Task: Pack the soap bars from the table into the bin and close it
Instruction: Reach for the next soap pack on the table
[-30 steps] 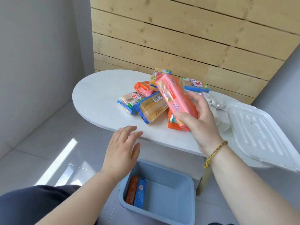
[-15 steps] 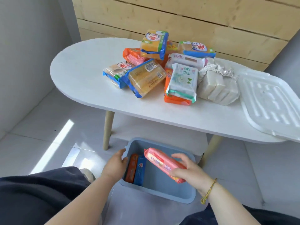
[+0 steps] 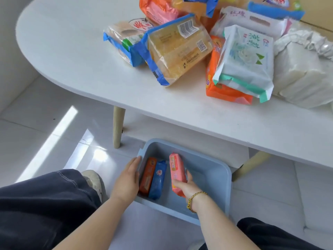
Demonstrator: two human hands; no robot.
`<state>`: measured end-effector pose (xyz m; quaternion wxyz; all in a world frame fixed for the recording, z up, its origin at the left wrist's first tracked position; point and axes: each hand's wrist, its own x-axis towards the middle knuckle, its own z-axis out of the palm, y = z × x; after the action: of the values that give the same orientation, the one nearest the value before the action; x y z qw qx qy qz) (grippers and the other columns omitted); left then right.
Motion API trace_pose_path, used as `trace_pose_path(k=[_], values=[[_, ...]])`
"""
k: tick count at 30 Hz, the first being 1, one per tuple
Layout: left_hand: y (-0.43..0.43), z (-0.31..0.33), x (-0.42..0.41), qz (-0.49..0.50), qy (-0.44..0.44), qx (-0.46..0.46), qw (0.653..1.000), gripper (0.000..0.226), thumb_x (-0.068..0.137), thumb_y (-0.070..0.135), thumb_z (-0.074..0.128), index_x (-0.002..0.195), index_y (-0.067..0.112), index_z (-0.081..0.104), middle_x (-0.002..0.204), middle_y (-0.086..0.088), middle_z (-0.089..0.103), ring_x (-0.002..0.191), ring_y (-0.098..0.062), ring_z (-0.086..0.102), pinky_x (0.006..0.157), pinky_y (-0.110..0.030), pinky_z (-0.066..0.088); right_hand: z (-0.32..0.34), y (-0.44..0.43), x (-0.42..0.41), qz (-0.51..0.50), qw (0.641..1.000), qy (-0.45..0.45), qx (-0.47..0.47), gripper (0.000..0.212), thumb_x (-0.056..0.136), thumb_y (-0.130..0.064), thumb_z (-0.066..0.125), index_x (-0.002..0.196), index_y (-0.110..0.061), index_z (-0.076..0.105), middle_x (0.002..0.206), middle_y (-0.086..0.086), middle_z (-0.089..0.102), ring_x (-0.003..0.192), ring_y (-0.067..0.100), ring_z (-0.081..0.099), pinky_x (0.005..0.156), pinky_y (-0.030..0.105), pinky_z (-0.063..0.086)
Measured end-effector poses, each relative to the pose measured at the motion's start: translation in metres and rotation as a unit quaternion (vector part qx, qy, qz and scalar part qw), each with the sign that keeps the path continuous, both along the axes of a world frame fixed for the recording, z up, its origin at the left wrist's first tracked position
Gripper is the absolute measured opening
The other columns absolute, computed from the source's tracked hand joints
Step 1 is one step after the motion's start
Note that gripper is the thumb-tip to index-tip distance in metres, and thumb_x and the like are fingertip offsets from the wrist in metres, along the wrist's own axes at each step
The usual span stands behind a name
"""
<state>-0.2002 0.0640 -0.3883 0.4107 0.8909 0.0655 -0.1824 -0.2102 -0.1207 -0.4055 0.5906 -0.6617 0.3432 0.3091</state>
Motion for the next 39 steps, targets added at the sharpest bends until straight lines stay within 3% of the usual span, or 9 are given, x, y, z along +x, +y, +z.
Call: trace_pose_path(k=[6, 11, 22, 26, 30, 35, 39], values=[[0.0, -0.011, 0.0, -0.013, -0.014, 0.007, 1.0, 0.049, 0.094, 0.008, 0.033, 0.14, 0.022, 0.027, 0.152, 0.003, 0.022, 0.137, -0.018, 0.028, 0.107, -0.026, 0.024, -0.028, 0.005, 0.001, 0.047, 0.997, 0.053, 0.024, 0.07, 0.088, -0.021, 0.058, 0.144, -0.021, 0.015, 0.143, 0.008, 0.04, 0.114, 0.021, 0.048, 0.091, 0.028, 0.042], [0.001, -0.013, -0.001, -0.013, -0.02, 0.007, 1.0, 0.048, 0.094, 0.007, 0.033, 0.14, 0.021, 0.027, 0.152, 0.003, 0.022, 0.137, -0.018, 0.028, 0.105, -0.024, 0.023, -0.044, 0.01, 0.004, 0.088, 0.991, 0.091, 0.033, 0.07, 0.087, -0.012, 0.059, 0.143, -0.016, 0.018, 0.143, 0.011, 0.041, 0.128, 0.028, 0.044, 0.11, 0.043, 0.036], [0.001, -0.015, 0.0, -0.008, -0.013, 0.01, 1.0, 0.05, 0.094, 0.005, 0.032, 0.14, 0.024, 0.026, 0.152, 0.005, 0.022, 0.137, -0.017, 0.028, 0.096, -0.016, 0.019, -0.049, 0.023, 0.009, 0.186, 0.977, 0.102, -0.028, 0.06, 0.088, -0.013, 0.057, 0.139, -0.01, 0.026, 0.14, 0.012, 0.045, 0.127, 0.027, 0.044, 0.108, 0.038, 0.038], [0.003, -0.015, 0.001, -0.005, -0.008, 0.0, 1.0, 0.05, 0.094, 0.006, 0.033, 0.14, 0.025, 0.027, 0.152, 0.006, 0.023, 0.137, -0.013, 0.025, 0.1, -0.015, 0.016, -0.049, 0.022, 0.009, 0.218, 0.972, 0.074, -0.058, 0.056, 0.087, -0.014, 0.058, 0.135, -0.01, 0.031, 0.137, 0.012, 0.047, 0.125, 0.026, 0.046, 0.104, 0.037, 0.041], [0.004, -0.014, 0.002, -0.009, -0.008, -0.01, 1.0, 0.05, 0.094, 0.005, 0.033, 0.139, 0.025, 0.028, 0.152, 0.006, 0.023, 0.138, -0.012, 0.024, 0.101, -0.015, 0.016, -0.049, 0.024, 0.006, 0.195, 0.977, 0.039, -0.078, 0.064, 0.084, -0.008, 0.061, 0.138, -0.013, 0.027, 0.134, 0.011, 0.049, 0.122, 0.025, 0.048, 0.103, 0.037, 0.042], [0.005, -0.009, 0.004, -0.016, 0.007, 0.005, 1.0, 0.05, 0.094, 0.006, 0.032, 0.14, 0.027, 0.026, 0.152, 0.007, 0.022, 0.137, -0.014, 0.025, 0.104, -0.021, 0.022, -0.034, 0.009, 0.009, 0.257, 0.96, -0.004, -0.107, 0.089, 0.081, -0.015, 0.066, 0.146, -0.027, 0.007, 0.143, 0.005, 0.041, 0.128, 0.022, 0.042, 0.092, 0.026, 0.038], [0.008, 0.006, 0.009, -0.055, 0.039, 0.056, 0.996, 0.053, 0.093, 0.006, 0.036, 0.141, 0.026, 0.024, 0.154, 0.002, 0.018, 0.137, -0.021, 0.029, 0.109, -0.034, 0.03, -0.007, 0.003, 0.007, 0.273, 0.95, -0.033, -0.149, 0.087, 0.083, -0.023, 0.063, 0.147, -0.026, 0.003, 0.152, 0.004, 0.027, 0.135, 0.023, 0.035, 0.104, 0.03, 0.035]])
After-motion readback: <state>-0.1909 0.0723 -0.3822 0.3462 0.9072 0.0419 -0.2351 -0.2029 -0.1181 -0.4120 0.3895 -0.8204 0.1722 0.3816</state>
